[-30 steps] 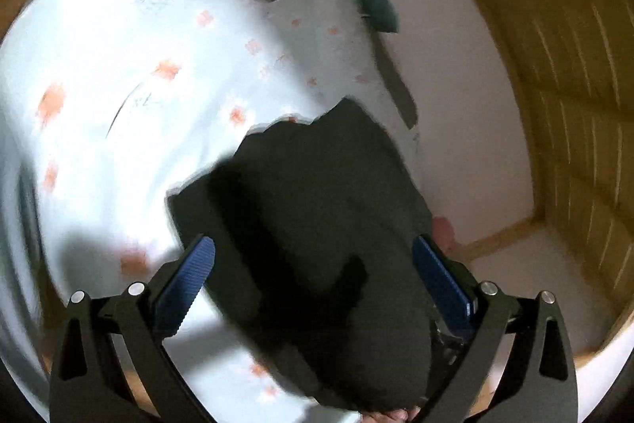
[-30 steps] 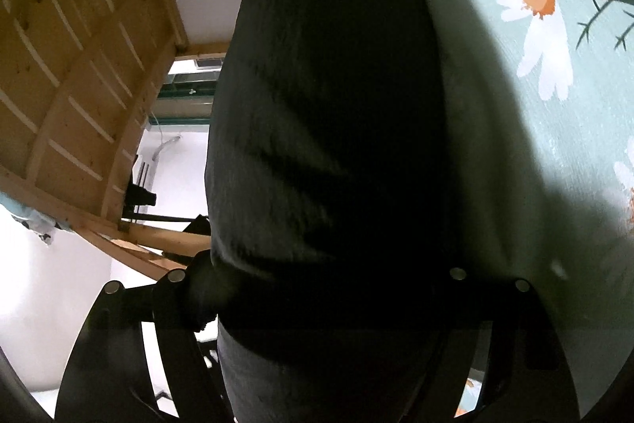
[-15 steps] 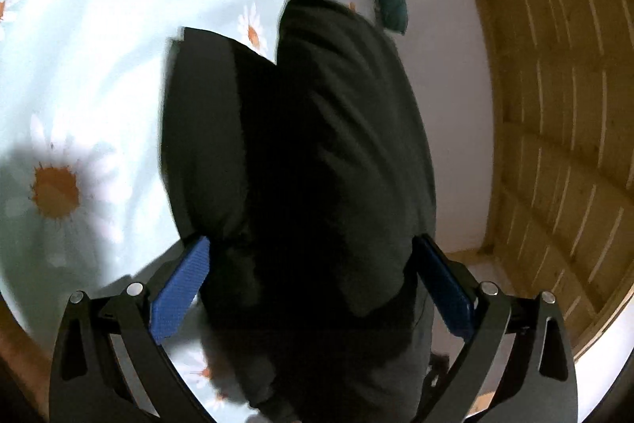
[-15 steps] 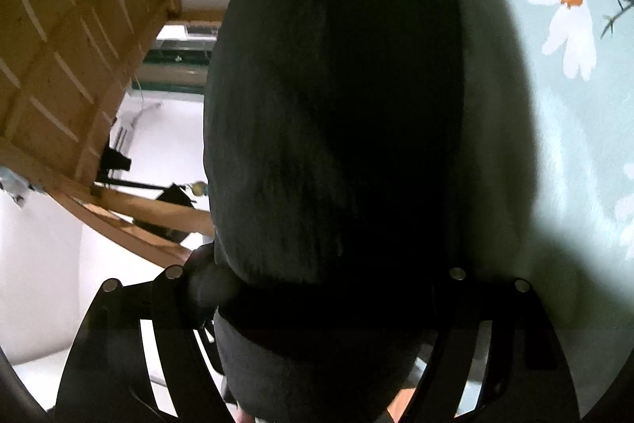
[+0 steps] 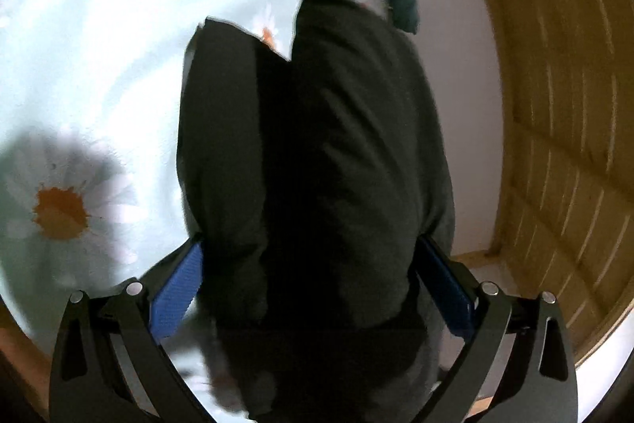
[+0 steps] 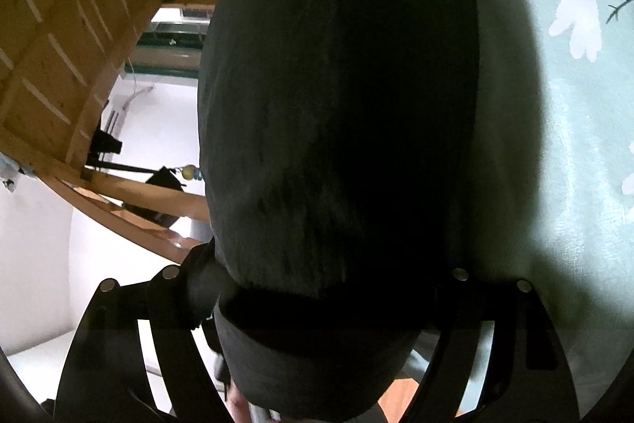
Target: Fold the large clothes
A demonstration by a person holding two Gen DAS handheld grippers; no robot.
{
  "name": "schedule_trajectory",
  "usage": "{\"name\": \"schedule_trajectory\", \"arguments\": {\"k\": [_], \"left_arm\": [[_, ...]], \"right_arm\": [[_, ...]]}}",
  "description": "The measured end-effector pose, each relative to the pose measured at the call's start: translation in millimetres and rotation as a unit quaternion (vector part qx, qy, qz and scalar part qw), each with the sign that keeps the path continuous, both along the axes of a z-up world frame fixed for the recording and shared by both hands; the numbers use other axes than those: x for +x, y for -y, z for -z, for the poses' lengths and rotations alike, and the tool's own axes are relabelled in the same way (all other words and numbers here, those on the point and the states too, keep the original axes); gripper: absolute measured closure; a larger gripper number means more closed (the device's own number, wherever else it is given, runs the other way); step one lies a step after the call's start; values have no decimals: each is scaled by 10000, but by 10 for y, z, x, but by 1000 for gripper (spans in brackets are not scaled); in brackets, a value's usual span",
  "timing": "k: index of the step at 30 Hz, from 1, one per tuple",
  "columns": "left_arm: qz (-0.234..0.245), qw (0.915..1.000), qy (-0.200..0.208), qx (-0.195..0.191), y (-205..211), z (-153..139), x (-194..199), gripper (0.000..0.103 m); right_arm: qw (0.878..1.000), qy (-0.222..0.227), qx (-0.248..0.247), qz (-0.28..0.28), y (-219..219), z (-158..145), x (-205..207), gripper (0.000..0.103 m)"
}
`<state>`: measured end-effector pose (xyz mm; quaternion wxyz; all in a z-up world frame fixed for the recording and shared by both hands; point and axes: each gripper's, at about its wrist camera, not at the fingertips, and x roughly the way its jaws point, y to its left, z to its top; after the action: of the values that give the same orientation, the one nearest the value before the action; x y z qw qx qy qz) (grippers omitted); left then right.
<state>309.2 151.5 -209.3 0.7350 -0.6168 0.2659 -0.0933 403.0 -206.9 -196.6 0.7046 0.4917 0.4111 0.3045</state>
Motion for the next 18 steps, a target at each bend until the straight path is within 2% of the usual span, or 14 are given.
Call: {"name": "schedule_trajectory", "arguments": {"k": [3,5,8,10,12,13,14,16,18], "left_arm": [[300,9983,29,-501,-28,17,153,5],[583,9959,110,-685,-5,53,247,5],[1062,9921,181,-636,103,18,381,6],[1094,9914,315,-648,152,-18,352,16],[1120,9912,395,-589,159,-44,328,23],[1196,9903,358,-604,178,-24,348,27],[1266,9897,335,-579,204,-15,364,28],[1440,9876,343,-517,297,0,381,29],[1474,9871,373,-510,343,-4,432,30]], "right_arm": [[10000,-44,50,-57,9,42,-13,25],[9999,-52,63,-127,4,48,-13,25],[9994,-13,34,-350,-32,19,-20,25],[9980,174,-67,-609,-96,-79,-67,25],[9984,152,-30,-548,-85,-82,-110,25],[9990,119,-1,-422,-66,-42,-115,19],[9997,60,45,-254,-46,30,-111,4],[10000,-5,-41,87,-55,97,-90,2],[9998,-14,-187,115,-83,54,-54,2]]}}
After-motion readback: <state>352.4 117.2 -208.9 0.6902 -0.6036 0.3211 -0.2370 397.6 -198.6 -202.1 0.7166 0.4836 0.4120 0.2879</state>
